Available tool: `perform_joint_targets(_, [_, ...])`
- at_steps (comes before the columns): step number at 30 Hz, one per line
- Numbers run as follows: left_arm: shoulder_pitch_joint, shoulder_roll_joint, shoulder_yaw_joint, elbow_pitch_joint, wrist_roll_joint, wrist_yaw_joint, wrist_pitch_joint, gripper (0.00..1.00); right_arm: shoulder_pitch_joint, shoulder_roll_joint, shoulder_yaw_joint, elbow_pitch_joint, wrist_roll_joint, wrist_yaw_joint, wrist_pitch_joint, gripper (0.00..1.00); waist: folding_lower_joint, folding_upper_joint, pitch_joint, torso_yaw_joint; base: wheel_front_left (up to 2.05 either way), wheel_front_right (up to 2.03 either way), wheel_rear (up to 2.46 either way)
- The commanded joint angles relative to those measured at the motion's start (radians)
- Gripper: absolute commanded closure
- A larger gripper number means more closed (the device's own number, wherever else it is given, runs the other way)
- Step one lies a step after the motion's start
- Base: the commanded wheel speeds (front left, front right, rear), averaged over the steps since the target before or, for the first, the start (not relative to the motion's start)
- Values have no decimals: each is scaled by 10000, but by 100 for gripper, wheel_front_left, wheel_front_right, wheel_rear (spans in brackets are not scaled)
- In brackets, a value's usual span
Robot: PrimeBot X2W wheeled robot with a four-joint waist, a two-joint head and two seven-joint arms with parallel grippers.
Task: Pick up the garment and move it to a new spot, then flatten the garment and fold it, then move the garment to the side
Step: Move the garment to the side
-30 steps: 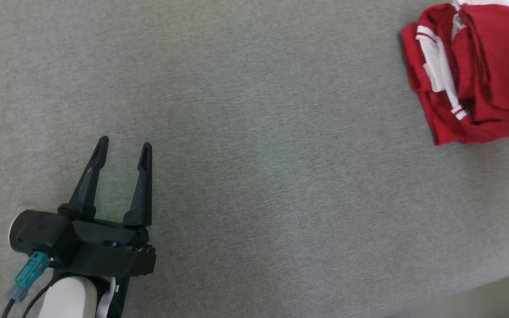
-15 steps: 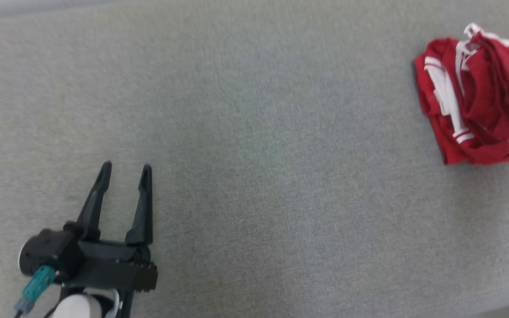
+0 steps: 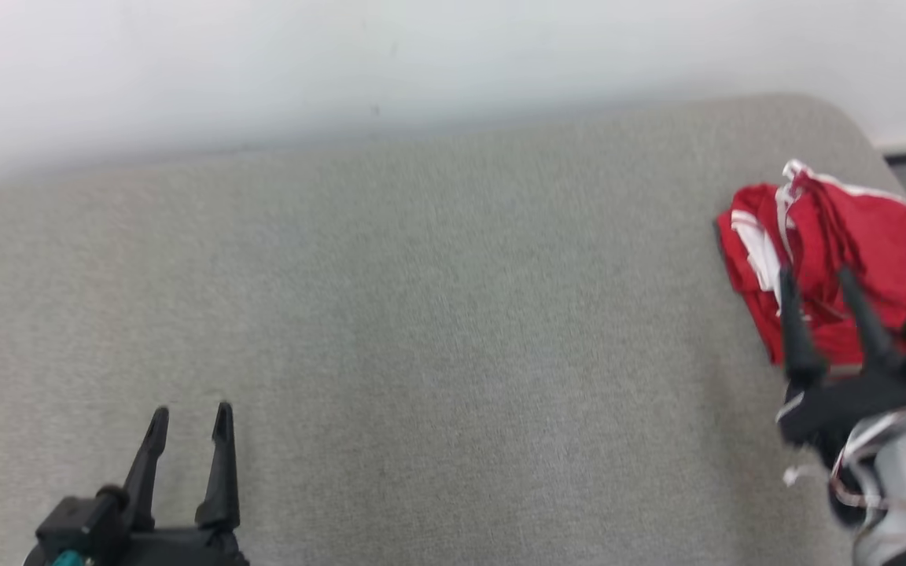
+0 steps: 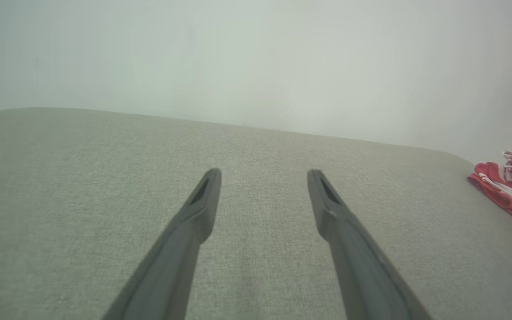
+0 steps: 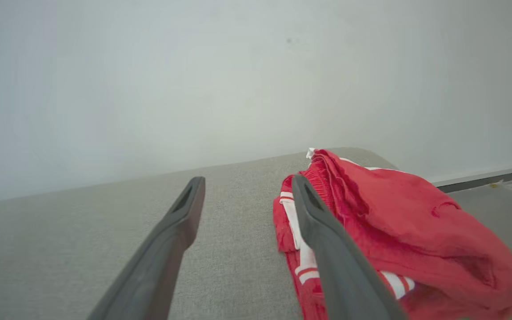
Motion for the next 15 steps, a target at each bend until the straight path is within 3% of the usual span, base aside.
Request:
perform_joint_targets(1, [256, -17, 70, 80, 76, 20, 0, 0, 460, 124, -27, -222, 100, -28, -66, 0, 3, 1, -944, 372, 0, 0, 0])
perform_joint_targets(8, [807, -20, 87, 467, 118, 20, 0, 0, 2257, 654, 78, -1284, 187, -28, -150, 0, 3, 1, -1613, 719, 0, 0, 0])
perform_joint_targets(15, [1132, 192, 136, 708, 61, 20, 0, 0, 2908, 913, 267, -1407, -2, -28, -8, 0, 3, 1, -1972, 825, 0, 0, 0])
